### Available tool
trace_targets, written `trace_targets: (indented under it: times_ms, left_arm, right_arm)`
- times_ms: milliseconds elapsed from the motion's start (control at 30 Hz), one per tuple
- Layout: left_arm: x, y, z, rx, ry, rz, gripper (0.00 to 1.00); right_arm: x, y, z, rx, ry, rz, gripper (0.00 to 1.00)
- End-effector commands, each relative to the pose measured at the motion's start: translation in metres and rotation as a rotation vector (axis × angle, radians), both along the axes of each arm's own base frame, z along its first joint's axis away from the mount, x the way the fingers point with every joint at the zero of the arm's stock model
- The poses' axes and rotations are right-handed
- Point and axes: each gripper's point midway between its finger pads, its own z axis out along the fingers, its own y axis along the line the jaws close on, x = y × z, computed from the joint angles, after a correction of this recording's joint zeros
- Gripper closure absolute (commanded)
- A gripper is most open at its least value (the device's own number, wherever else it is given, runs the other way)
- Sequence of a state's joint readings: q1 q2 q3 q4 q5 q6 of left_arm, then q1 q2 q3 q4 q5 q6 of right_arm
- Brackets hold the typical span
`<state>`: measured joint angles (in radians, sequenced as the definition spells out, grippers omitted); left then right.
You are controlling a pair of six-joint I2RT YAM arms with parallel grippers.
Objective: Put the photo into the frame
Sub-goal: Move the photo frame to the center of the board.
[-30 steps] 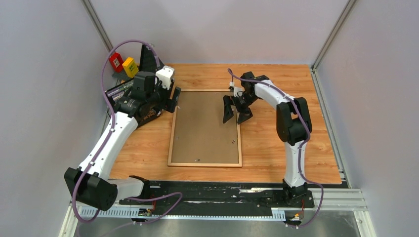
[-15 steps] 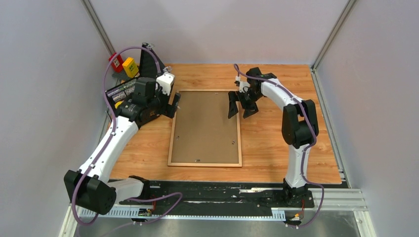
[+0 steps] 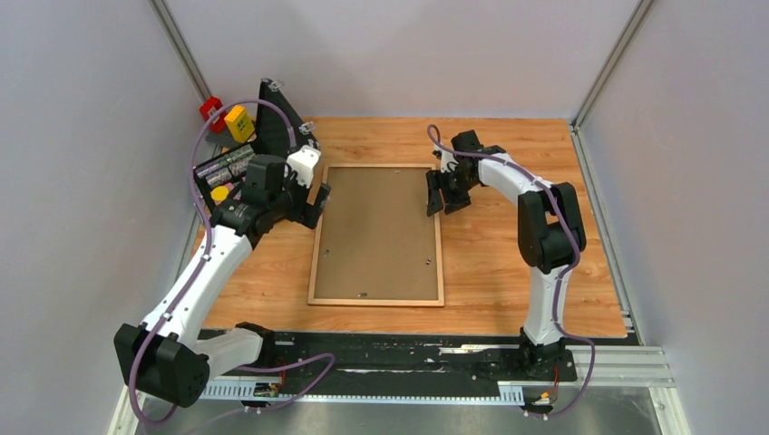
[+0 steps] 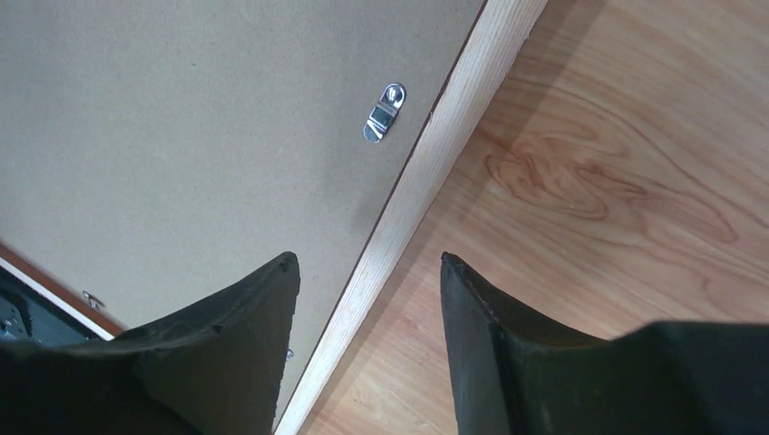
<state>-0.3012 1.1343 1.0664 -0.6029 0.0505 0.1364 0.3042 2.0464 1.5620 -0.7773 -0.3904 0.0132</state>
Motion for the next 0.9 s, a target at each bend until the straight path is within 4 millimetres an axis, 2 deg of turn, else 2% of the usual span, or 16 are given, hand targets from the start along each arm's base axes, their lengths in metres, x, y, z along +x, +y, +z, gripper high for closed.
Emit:
trace_targets:
  times_ms: [0, 167, 333, 467, 600, 700, 867]
  left_arm:
    - [-0.001, 0.002, 0.001, 0.018, -0.041, -0.032, 0.0]
    - [-0.004, 0.004, -0.015, 0.044, -0.009, -0.039, 0.0]
    - [-0.005, 0.006, -0.027, 0.071, 0.015, -0.055, 0.0]
    - [-0.005, 0.009, -0.036, 0.11, 0.035, -0.066, 0.0]
    - [-0.003, 0.007, -0.041, 0.131, 0.046, -0.087, 0.0]
    - [0.001, 0.003, -0.04, 0.137, 0.041, -0.099, 0.0]
    - [0.01, -0.015, -0.044, 0.108, 0.065, -0.128, 0.0]
  right_arm:
    - [0.011, 0.003, -0.011, 0.009, -0.032, -0.01, 0.45]
    - [0.011, 0.001, -0.026, -0.003, -0.015, -0.021, 0.59]
    - [0.007, -0.004, -0.037, -0.024, -0.001, -0.013, 0.82]
    - [0.002, -0.015, -0.041, -0.041, 0.007, -0.027, 0.94]
    - [-0.004, -0.034, -0.041, -0.052, 0.005, -0.033, 1.0]
    - [-0.006, -0.051, -0.038, -0.052, 0.004, -0.061, 1.0]
    - [-0.008, -0.081, -0.029, -0.031, 0.002, -0.123, 1.0]
